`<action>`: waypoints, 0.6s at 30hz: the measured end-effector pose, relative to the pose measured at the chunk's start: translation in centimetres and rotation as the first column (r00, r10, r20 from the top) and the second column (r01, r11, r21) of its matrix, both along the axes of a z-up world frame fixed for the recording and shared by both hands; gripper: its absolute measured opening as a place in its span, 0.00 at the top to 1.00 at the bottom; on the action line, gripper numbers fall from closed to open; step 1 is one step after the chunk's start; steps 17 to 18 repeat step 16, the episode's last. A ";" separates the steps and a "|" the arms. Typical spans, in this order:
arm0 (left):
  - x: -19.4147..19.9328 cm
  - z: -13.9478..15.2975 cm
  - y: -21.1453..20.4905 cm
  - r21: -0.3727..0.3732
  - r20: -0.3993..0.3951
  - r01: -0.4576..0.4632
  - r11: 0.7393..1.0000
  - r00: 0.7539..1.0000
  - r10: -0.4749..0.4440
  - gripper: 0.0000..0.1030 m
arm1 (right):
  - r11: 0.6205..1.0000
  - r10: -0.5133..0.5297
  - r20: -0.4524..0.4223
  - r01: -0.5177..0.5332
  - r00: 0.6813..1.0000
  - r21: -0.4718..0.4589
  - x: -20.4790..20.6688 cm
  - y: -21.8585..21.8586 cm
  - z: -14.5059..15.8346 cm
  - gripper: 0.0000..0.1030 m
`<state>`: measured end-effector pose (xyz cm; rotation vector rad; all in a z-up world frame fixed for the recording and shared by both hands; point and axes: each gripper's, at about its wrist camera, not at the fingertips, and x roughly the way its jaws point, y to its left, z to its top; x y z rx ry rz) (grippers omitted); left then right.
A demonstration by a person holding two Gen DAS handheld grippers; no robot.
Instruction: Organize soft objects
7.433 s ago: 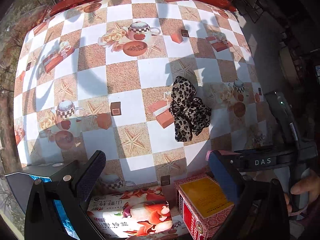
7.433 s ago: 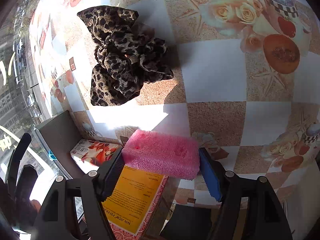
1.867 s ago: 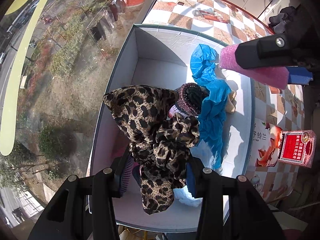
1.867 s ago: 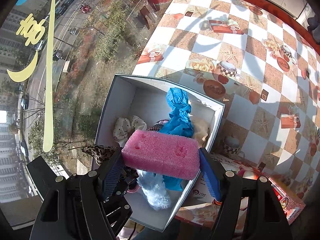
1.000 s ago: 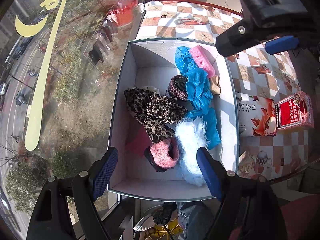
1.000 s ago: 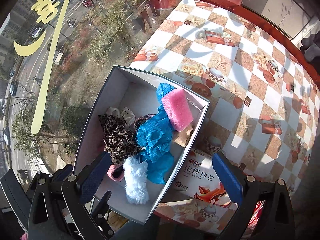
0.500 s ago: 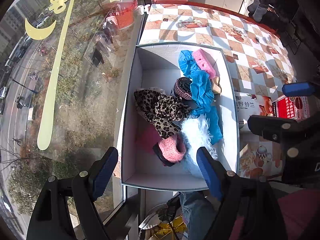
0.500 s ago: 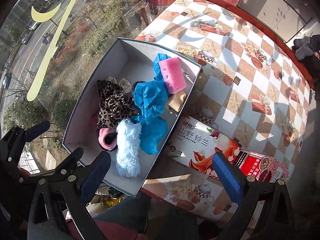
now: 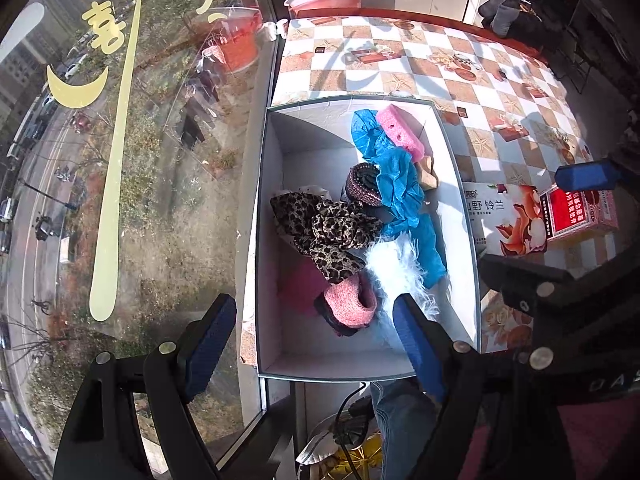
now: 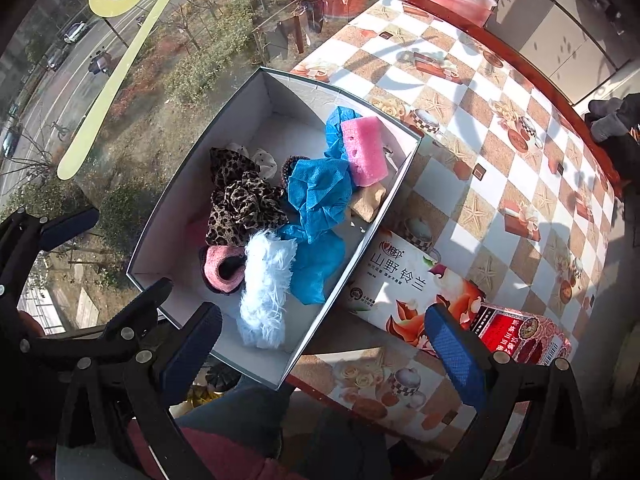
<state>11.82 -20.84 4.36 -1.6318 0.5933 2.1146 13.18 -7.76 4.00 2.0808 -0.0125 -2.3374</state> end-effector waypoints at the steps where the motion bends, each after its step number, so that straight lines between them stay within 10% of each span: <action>1: 0.0 0.0 0.0 0.000 0.000 0.003 1.000 1.000 -0.003 0.19 | 1.000 -0.003 0.001 0.003 1.000 0.002 0.0 0.0 0.0 0.01; 18: -0.2 -0.3 -1.7 0.058 -0.024 -0.006 0.998 1.000 0.007 0.19 | 1.000 -0.021 -0.012 0.022 1.000 0.014 0.6 -1.0 0.3 0.01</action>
